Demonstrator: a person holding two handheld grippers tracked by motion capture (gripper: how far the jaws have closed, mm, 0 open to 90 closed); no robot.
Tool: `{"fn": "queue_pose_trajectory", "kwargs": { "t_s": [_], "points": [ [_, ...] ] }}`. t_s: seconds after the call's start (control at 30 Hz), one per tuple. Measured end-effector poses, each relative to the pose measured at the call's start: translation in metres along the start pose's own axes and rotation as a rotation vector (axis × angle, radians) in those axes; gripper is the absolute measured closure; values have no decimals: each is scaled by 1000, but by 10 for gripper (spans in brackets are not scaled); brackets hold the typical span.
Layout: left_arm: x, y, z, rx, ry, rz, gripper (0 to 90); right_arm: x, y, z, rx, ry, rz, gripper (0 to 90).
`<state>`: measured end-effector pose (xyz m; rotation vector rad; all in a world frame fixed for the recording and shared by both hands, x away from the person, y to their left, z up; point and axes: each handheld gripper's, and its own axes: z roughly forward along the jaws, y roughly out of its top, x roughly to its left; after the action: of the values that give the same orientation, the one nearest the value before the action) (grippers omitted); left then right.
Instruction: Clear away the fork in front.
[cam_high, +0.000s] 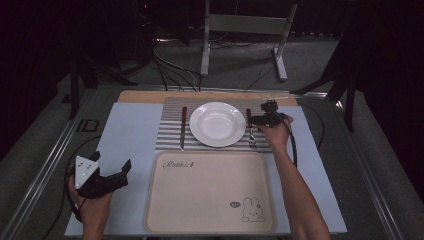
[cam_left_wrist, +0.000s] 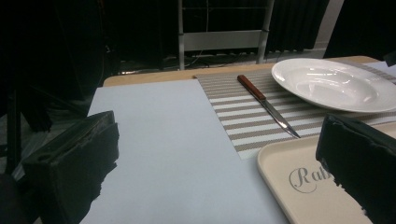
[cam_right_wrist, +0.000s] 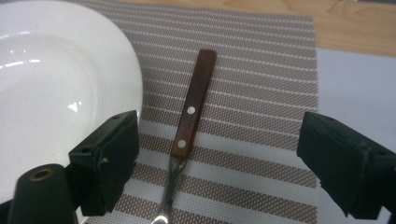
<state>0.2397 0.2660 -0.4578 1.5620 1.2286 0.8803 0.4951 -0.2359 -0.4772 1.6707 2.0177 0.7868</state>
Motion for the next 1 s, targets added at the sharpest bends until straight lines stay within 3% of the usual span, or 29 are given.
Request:
{"fn": "queue_pose_trajectory", "kwargs": {
  "t_s": [0.53, 0.6, 0.63, 0.73, 0.83, 0.9, 0.97, 1.0],
  "points": [
    [3, -1, -1, -8, 6, -23, 0, 0, -4, 23, 55, -7, 42, 272],
    [4, -1, -1, -7, 5, -23, 0, 1, -5, 26, 59, 2, 46, 370],
    [4, -1, -1, -7, 5, -23, 0, 1, -5, 26, 59, 2, 46, 370],
    [4, -1, -1, -5, 6, -24, 0, 4, -7, 30, 66, 18, 45, 479],
    [4, -1, -1, -5, 6, -24, 0, 5, -8, 31, 69, 19, 44, 507],
    [4, -1, -1, -6, 5, -22, 0, 7, -8, 33, 75, 41, 56, 630],
    [4, -1, -1, -6, 5, -22, 0, 8, -9, 34, 80, 50, 60, 651],
    [4, -1, -1, -5, 5, -22, 0, 8, -10, 35, 91, 69, 65, 709]
  ]
}}
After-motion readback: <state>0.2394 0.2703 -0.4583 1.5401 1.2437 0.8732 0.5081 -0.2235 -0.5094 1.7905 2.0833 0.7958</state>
